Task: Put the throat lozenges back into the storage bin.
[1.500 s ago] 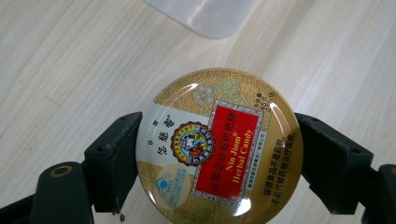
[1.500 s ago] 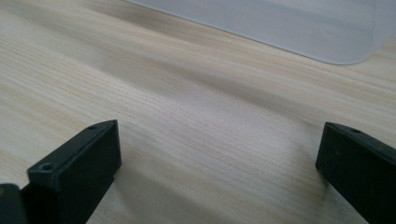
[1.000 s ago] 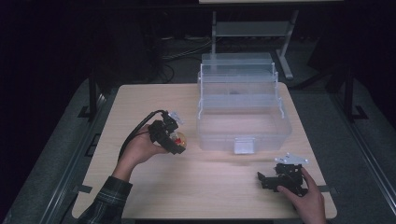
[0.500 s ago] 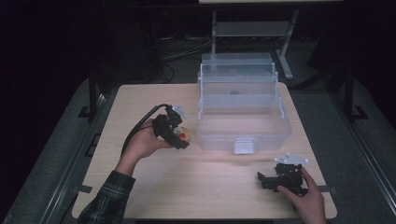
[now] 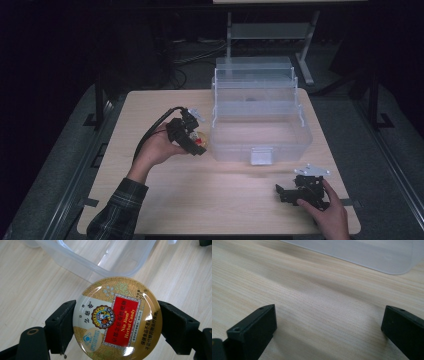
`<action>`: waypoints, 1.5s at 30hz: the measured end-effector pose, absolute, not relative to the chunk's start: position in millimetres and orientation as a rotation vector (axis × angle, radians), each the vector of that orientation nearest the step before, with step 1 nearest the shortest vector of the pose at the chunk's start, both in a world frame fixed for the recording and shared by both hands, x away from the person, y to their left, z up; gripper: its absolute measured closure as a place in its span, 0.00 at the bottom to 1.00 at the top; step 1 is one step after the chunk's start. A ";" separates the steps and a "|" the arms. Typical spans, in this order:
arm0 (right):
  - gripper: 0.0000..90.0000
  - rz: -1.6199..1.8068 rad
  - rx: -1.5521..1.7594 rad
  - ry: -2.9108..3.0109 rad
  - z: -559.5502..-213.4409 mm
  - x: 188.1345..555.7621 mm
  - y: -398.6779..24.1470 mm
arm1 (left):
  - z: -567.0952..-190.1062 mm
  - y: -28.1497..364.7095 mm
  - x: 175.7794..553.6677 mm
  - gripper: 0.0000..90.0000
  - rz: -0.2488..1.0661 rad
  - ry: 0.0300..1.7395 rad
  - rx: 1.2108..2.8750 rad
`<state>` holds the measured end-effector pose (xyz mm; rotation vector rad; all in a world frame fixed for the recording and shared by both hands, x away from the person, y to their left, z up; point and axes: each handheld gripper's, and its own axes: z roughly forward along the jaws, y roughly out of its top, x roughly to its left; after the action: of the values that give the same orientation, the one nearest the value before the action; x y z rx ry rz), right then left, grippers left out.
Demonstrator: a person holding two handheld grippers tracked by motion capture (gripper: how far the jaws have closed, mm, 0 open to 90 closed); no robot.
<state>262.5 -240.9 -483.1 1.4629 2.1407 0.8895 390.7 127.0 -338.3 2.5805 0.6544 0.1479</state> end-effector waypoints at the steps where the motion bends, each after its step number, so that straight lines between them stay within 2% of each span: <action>1: 0.00 0.890 1.463 2.141 -483.1 262.5 -240.9 | -336.2 125.6 392.1 0.22 0.150 0.648 2.584; 21: 0.00 0.891 1.462 2.142 -483.1 262.5 -241.0 | -319.0 105.2 404.5 0.22 0.153 0.608 2.571; 45: 0.00 0.891 1.463 2.142 -483.0 262.4 -240.9 | -321.7 75.2 422.4 0.22 0.145 0.560 2.598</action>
<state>262.4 -240.9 -483.0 1.4632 2.1420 0.8915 422.4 75.2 -321.7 2.5982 0.5602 0.1449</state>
